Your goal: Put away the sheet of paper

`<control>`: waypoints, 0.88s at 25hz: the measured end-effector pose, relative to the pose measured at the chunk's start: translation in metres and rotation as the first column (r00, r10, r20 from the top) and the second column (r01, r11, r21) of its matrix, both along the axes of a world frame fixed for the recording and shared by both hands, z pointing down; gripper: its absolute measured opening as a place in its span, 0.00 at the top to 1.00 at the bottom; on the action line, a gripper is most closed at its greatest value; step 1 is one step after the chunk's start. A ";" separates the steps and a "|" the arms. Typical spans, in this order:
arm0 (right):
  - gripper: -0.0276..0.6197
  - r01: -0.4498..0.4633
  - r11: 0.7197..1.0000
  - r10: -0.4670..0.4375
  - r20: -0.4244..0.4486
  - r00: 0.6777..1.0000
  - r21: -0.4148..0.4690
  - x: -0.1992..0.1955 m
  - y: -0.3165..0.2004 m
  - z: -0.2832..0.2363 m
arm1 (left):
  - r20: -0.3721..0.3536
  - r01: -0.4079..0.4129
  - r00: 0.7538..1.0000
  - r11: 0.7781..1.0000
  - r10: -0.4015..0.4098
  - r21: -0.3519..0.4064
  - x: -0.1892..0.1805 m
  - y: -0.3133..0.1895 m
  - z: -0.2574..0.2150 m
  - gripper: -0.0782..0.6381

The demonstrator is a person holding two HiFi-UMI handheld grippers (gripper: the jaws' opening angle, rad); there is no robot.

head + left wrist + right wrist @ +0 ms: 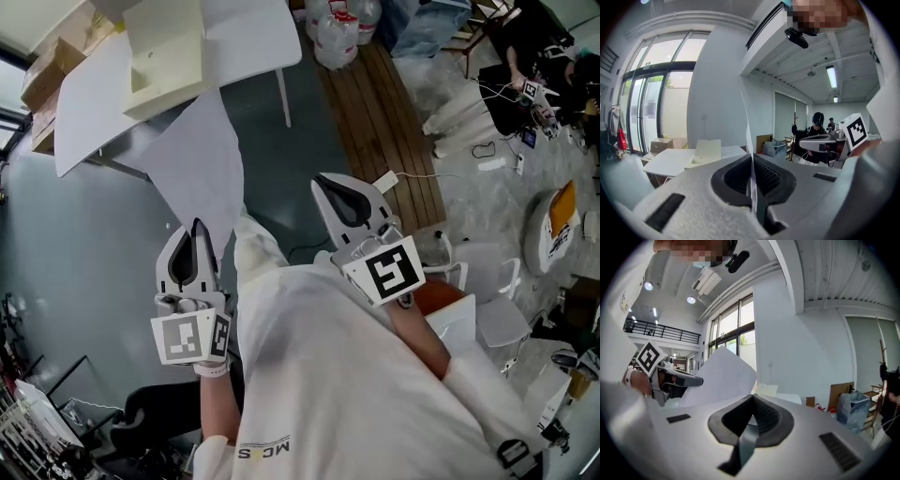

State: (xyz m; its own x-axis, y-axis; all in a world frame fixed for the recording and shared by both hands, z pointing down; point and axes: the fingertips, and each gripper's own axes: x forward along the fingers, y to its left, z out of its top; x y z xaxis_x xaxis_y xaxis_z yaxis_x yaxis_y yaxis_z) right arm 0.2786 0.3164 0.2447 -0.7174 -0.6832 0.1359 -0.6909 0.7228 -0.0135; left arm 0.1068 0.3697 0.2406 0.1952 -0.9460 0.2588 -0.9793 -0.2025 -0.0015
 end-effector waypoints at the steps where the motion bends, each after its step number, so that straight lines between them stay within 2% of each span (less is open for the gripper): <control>1: 0.93 0.000 1.000 0.000 -0.003 1.000 -0.005 -0.013 -0.012 0.004 | -0.004 -0.009 1.000 1.000 0.009 -0.001 -0.011 -0.014 0.006 0.86; 6: 0.93 -0.033 0.998 0.031 -0.036 0.999 -0.056 -0.082 -0.088 0.027 | -0.031 -0.070 0.997 0.997 0.069 -0.022 -0.074 -0.098 0.020 0.86; 10: 0.93 -0.073 0.991 0.071 -0.030 0.997 -0.111 -0.146 -0.156 0.024 | -0.040 -0.123 0.992 0.992 0.121 -0.035 -0.135 -0.172 0.004 0.86; 16: 0.93 -0.123 0.986 0.119 -0.041 0.992 -0.114 -0.225 -0.232 0.013 | 0.012 -0.196 0.980 0.980 0.196 -0.037 -0.218 -0.256 -0.017 0.86; 19: 0.93 -0.109 0.988 0.104 -0.050 0.993 -0.106 -0.259 -0.259 0.006 | 0.006 -0.208 0.978 0.977 0.209 -0.034 -0.246 -0.288 -0.021 0.86; 22: 0.93 -0.091 0.991 0.086 -0.055 0.995 -0.098 -0.276 -0.282 0.001 | -0.001 -0.206 0.978 0.976 0.207 -0.063 -0.257 -0.309 -0.017 0.86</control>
